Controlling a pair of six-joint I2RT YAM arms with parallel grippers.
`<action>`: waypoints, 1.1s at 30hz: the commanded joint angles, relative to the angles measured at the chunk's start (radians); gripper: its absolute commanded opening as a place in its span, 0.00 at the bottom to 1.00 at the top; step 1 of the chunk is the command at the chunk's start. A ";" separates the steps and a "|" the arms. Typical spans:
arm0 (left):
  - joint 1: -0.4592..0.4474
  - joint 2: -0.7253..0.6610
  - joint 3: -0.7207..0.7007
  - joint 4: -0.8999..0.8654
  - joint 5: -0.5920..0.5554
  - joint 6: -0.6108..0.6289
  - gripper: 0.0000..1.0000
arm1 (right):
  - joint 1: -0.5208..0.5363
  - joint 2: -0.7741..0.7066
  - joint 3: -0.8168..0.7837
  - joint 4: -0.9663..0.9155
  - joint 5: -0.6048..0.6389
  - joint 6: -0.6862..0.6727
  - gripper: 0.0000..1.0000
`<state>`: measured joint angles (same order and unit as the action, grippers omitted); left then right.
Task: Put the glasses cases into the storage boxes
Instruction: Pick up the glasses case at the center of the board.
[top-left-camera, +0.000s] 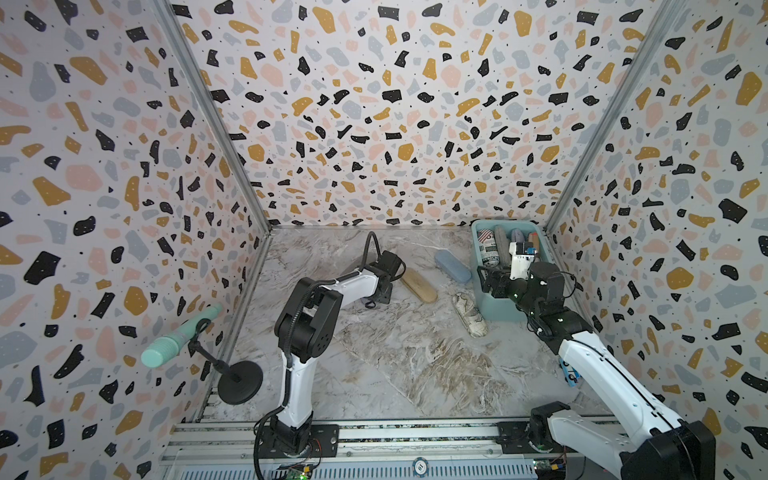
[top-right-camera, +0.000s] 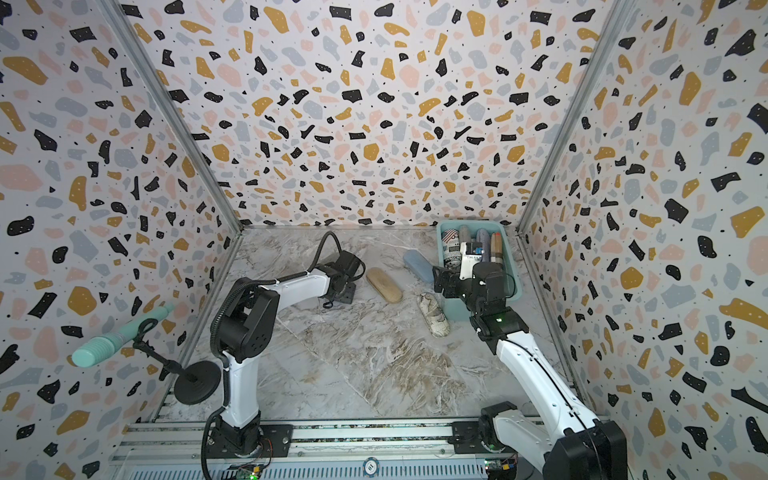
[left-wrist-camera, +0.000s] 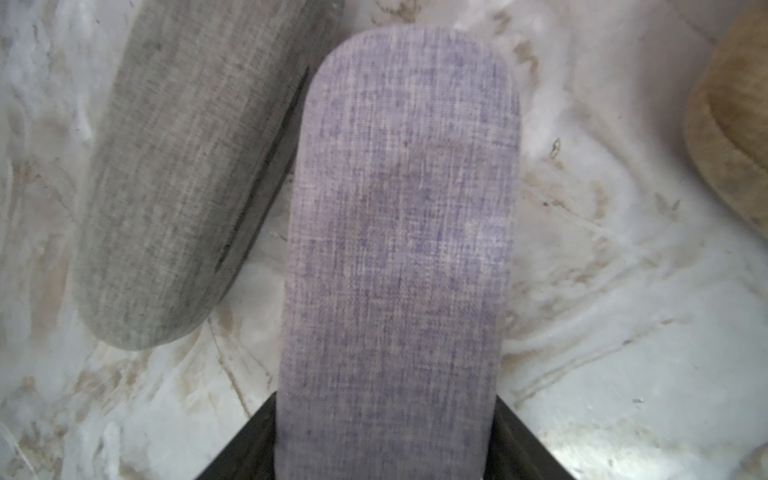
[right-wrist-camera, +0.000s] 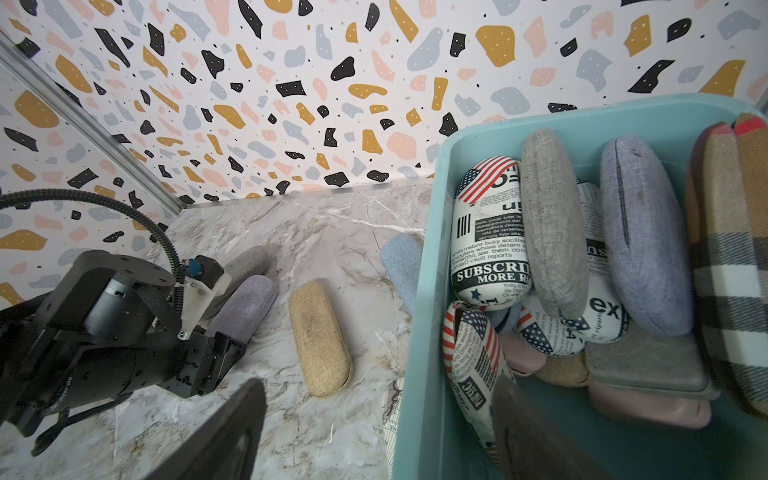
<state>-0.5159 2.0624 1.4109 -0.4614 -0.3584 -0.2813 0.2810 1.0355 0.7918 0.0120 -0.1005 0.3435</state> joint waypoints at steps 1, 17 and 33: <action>-0.001 0.001 -0.050 -0.045 0.014 -0.004 0.67 | 0.006 -0.003 0.020 -0.018 -0.005 0.008 0.86; -0.073 -0.386 -0.397 0.446 0.329 -0.041 0.61 | 0.102 0.025 0.097 -0.051 -0.084 0.043 0.84; -0.249 -0.711 -0.774 0.996 0.405 -0.231 0.61 | 0.312 0.231 0.085 0.172 -0.225 0.283 0.74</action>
<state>-0.7559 1.3708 0.6456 0.3962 0.0299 -0.4740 0.5819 1.2537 0.8558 0.1051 -0.2741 0.5648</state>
